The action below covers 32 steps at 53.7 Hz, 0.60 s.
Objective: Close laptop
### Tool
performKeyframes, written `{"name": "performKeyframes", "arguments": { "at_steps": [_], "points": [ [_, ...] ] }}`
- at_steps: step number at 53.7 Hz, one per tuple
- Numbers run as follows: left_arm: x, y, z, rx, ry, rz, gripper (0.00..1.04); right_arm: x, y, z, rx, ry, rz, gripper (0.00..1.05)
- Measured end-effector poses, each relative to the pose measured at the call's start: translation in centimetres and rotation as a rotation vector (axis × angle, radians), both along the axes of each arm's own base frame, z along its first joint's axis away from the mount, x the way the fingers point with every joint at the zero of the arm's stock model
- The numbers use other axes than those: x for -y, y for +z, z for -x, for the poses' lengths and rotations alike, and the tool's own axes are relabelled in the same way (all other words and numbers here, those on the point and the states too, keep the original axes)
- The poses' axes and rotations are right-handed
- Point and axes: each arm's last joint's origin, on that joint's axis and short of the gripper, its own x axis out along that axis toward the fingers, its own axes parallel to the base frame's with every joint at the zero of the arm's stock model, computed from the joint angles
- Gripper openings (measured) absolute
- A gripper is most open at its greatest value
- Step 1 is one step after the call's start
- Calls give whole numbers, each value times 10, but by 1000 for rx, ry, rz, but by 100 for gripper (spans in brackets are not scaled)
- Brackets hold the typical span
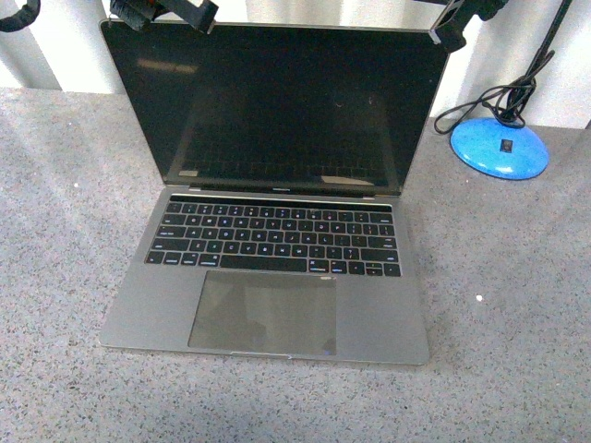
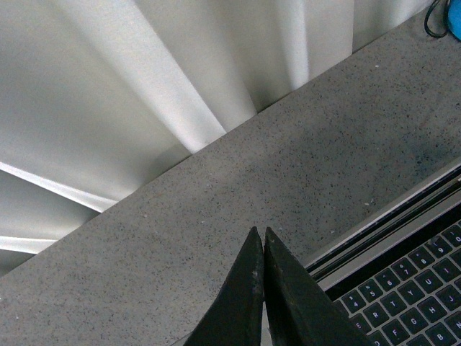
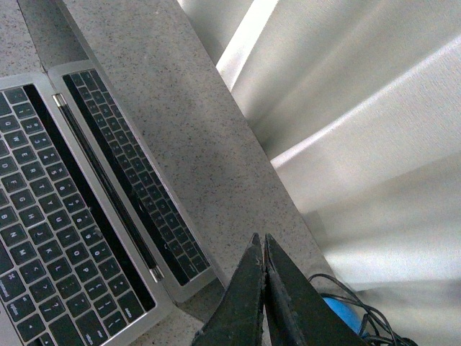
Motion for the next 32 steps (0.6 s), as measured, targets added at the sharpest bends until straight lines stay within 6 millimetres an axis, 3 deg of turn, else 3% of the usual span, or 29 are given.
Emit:
{"name": "performKeyframes", "arguments": {
  "at_steps": [14, 32],
  "points": [
    [-3, -8, -10, -11, 2, 5, 4, -4, -3, -7, -7, 12, -4, 1],
    [-2, -9, -13, -13, -6, 9, 4, -1, -22, -8, -44, 7, 3, 1]
  ]
}}
